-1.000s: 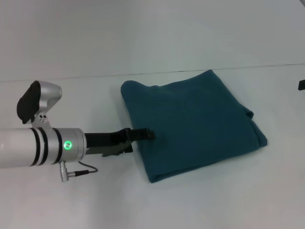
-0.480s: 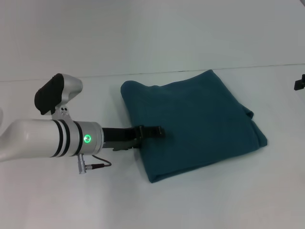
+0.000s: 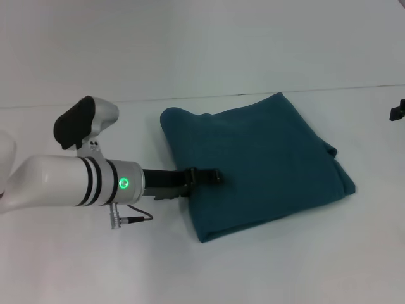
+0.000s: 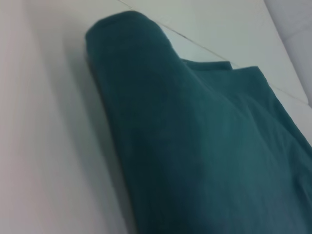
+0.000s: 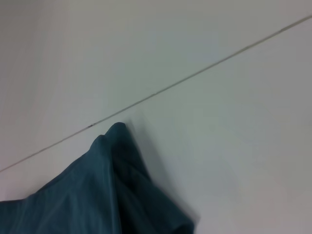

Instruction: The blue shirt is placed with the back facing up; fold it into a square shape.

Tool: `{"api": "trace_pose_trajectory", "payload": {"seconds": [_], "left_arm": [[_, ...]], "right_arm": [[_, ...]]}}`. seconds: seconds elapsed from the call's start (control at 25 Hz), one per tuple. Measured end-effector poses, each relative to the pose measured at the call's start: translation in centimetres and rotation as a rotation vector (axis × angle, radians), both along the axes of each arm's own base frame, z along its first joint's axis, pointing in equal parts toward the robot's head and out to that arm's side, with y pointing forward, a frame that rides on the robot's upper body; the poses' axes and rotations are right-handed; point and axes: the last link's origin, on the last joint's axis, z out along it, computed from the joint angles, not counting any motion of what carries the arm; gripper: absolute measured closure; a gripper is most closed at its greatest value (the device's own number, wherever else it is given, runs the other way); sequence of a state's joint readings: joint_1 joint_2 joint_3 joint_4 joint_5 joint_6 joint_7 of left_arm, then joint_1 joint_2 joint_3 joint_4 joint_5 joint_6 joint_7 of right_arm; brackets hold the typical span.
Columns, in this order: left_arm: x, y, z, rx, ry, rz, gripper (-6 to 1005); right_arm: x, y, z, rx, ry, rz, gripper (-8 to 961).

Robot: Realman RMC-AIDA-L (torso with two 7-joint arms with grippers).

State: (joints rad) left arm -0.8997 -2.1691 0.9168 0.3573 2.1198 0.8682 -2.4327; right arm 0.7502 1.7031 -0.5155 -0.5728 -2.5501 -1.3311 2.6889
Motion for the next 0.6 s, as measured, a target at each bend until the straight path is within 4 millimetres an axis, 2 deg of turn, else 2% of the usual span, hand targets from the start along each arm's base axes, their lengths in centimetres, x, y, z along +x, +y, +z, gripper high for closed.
{"api": "trace_pose_trajectory", "payload": {"seconds": [0.24, 0.6], "left_arm": [[0.44, 0.23, -0.08, -0.001, 0.022, -0.029, 170], [0.68, 0.34, -0.11, 0.0, 0.022, -0.032, 368]], "right_arm": [[-0.01, -0.02, -0.14, -0.002, 0.002, 0.0, 24], [-0.01, -0.03, -0.23, -0.004, 0.002, 0.001, 24]]}}
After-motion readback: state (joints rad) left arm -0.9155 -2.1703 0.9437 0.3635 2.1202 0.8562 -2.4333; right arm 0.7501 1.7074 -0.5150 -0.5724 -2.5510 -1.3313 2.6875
